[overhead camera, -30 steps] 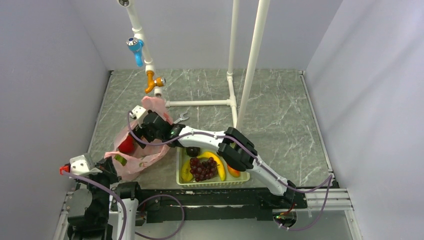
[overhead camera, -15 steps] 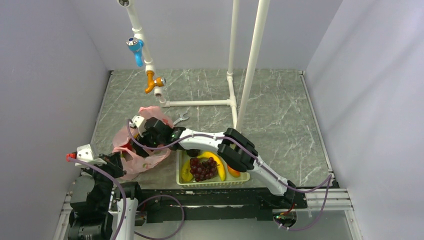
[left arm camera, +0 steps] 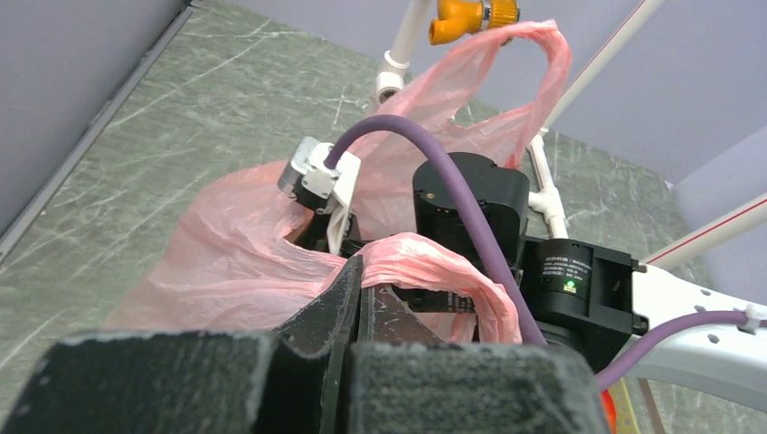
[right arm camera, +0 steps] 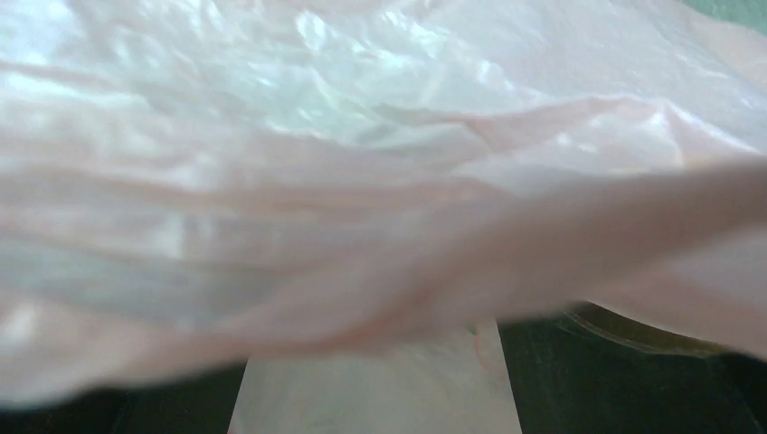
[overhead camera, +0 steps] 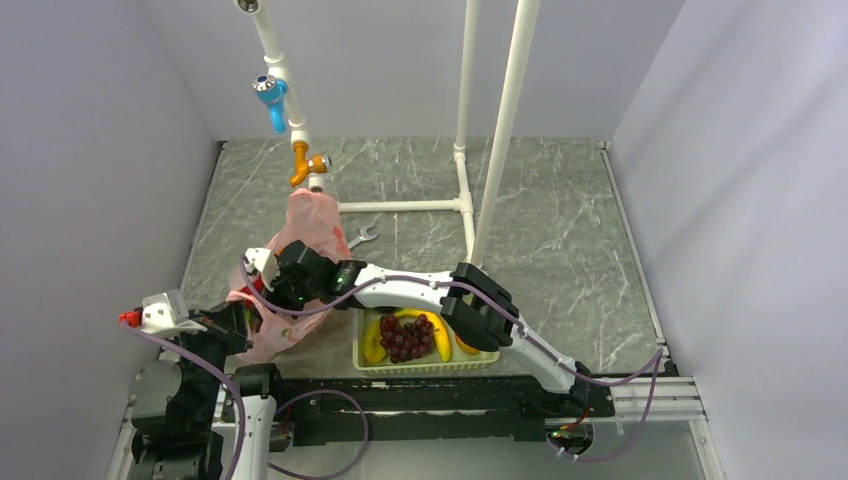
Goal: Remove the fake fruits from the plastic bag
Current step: Take out the fake fruit from the plastic bag.
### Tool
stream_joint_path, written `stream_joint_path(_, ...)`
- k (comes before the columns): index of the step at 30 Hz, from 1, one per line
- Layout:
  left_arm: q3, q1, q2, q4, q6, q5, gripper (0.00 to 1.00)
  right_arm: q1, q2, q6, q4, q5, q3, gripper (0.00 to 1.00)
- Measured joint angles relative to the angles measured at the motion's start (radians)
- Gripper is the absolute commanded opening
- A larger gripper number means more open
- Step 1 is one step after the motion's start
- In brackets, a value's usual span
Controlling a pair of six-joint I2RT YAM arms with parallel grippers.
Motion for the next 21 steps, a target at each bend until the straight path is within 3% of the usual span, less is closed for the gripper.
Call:
stream_joint_path(12,-0.063,0.000,-0.015,0.015,-0.087,0.047,0.00,0.029,0.166,-0.021,0.009,-0.011,0.145,0.96)
stream_joint_path(17,-0.087,0.000,-0.023,0.011,-0.105,0.047,0.00,0.030,0.233,-0.030,0.032,0.011,0.185,0.82)
stream_joint_path(21,-0.091,0.000,-0.029,0.011,-0.114,0.046,0.00,0.030,0.251,-0.030,0.031,0.026,0.212,0.59)
